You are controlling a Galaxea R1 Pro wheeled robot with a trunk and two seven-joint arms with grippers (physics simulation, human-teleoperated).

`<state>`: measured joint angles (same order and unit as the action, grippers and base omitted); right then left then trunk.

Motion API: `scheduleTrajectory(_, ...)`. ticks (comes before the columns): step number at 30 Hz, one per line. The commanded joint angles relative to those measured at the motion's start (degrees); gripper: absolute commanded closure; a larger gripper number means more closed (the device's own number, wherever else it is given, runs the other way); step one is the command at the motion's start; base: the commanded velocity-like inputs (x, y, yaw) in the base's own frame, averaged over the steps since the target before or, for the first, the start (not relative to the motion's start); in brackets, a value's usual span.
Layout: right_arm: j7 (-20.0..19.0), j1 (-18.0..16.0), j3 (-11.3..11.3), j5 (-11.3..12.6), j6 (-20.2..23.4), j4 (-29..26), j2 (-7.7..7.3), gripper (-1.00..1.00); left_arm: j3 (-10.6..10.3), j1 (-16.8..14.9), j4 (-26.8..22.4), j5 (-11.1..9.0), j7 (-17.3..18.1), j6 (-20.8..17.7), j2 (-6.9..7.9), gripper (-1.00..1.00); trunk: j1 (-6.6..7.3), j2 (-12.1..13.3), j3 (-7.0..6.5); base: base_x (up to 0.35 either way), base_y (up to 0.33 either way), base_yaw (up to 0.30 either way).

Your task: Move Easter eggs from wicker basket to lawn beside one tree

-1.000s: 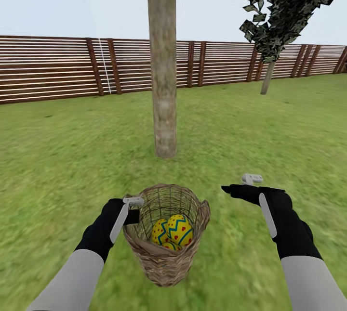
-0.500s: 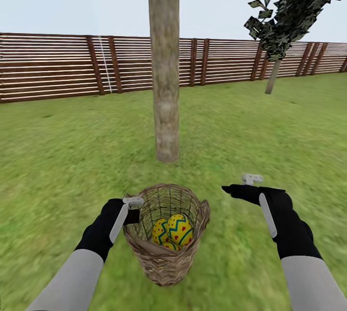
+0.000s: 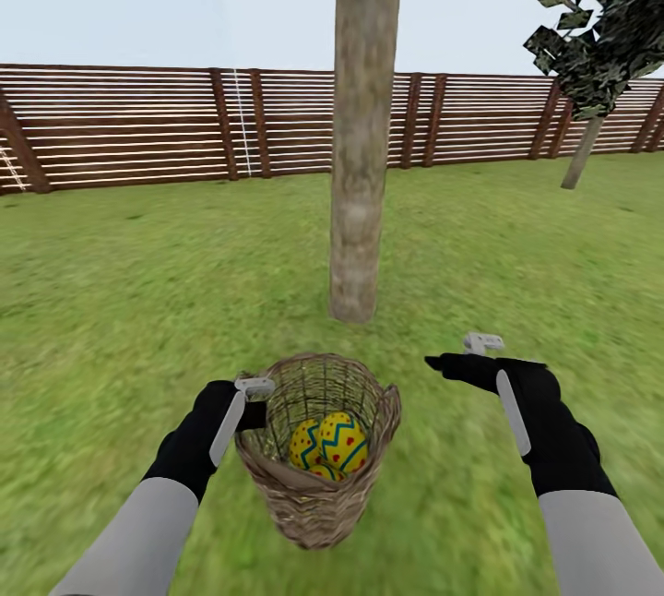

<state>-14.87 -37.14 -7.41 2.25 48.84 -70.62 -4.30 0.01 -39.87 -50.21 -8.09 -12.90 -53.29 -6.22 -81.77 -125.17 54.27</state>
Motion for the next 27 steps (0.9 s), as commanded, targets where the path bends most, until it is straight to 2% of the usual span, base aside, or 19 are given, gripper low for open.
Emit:
scheduleTrajectory(1,-0.11,-0.03,-0.06,0.22,0.29,-0.05,-0.03,-1.00,-0.01,-0.04,-0.06,-1.32,-0.55,-0.06,-0.02,1.00,-0.02,-0.02,0.05,0.290,0.000,0.006)
scheduleTrajectory(4,-0.61,-0.03,-0.33,0.52,0.26,-0.14,-0.51,-1.00,-0.02,-0.04,-0.06,-1.32,-0.55,-0.06,-0.02,1.00,-0.02,-0.02,0.05,0.288,0.000,0.001)
scheduleTrajectory(5,-0.92,-0.03,-0.59,0.81,0.28,-0.24,-1.82,-1.00,-0.01,-0.04,-0.06,-1.32,-0.55,-0.06,-0.02,1.00,-0.02,-0.02,0.05,0.288,0.000,0.000)
scheduleTrajectory(6,-2.87,-0.03,-1.16,1.06,0.29,-0.20,-3.84,-1.00,-0.01,-0.04,-0.05,-1.32,-0.55,-0.05,-0.02,1.00,-0.02,-0.02,0.05,0.287,0.000,0.000)
scheduleTrajectory(7,-6.72,-0.03,-2.92,1.19,0.32,-0.08,-5.47,-1.00,-0.01,-0.04,-0.06,-1.32,-0.55,-0.05,-0.02,1.00,-0.02,-0.02,0.05,0.287,0.000,0.000)
scheduleTrajectory(8,-11.77,-0.03,-5.91,1.29,0.41,0.30,-7.39,-1.00,-0.01,-0.04,-0.05,-1.32,-0.55,-0.06,-0.02,1.00,-0.02,-0.02,0.05,0.287,0.000,0.000)
scheduleTrajectory(9,-18.50,-0.03,-9.01,1.27,0.45,1.97,-9.12,-1.00,-0.01,-0.04,-0.04,-1.32,-0.55,-0.06,-0.02,1.00,-0.02,-0.02,0.05,0.287,0.000,0.000)
scheduleTrajectory(10,-23.67,-0.03,-10.11,1.27,0.44,3.49,-10.67,-1.00,-0.01,-0.04,-0.06,-1.32,-0.55,-0.06,-0.02,1.00,-0.02,-0.02,0.05,0.287,0.000,0.000)
scheduleTrajectory(11,-30.55,-0.03,-10.56,1.33,0.40,4.99,-12.87,-1.00,-0.01,-0.04,-0.06,-1.32,-0.55,-0.06,-0.02,1.00,-0.02,-0.02,0.05,0.287,0.000,0.000)
scheduleTrajectory(12,-36.15,-0.03,-10.75,1.21,0.42,6.23,-13.75,-1.00,-0.01,-0.04,-0.03,-1.32,-0.55,-0.06,-0.02,1.00,-0.02,-0.02,0.05,0.287,0.000,0.000)
scheduleTrajectory(13,-39.63,-0.03,-10.82,1.04,0.42,7.14,-14.23,-1.00,-0.01,-0.04,-0.01,-1.32,-0.55,-0.05,-0.02,1.00,-0.02,-0.02,0.05,0.287,0.000,0.000)
scheduleTrajectory(16,-42.04,-0.03,-10.55,0.86,0.42,7.78,-14.59,-1.00,-0.01,-0.04,0.00,-1.32,-0.55,-0.06,0.12,1.00,-0.02,-0.02,0.05,0.287,0.000,0.000)
scheduleTrajectory(18,-41.97,-0.03,-10.39,0.58,0.23,8.28,-14.17,-1.00,-0.01,-0.04,0.02,-1.32,-0.55,-0.06,0.08,1.00,-0.02,-0.02,0.05,0.287,0.000,0.000)
scheduleTrajectory(21,-41.68,-0.03,-10.35,0.28,-1.53,12.28,-14.07,-1.00,-0.01,-0.04,0.03,-1.32,-0.55,-0.06,0.07,1.00,-0.02,-0.02,0.05,0.287,0.000,0.000)
scheduleTrajectory(27,-41.56,-0.03,-10.44,0.66,-1.99,13.03,-14.37,-1.00,-0.01,-0.04,-0.02,-1.32,-0.55,-0.06,0.16,1.00,-0.02,-0.02,0.05,0.287,0.000,0.000)
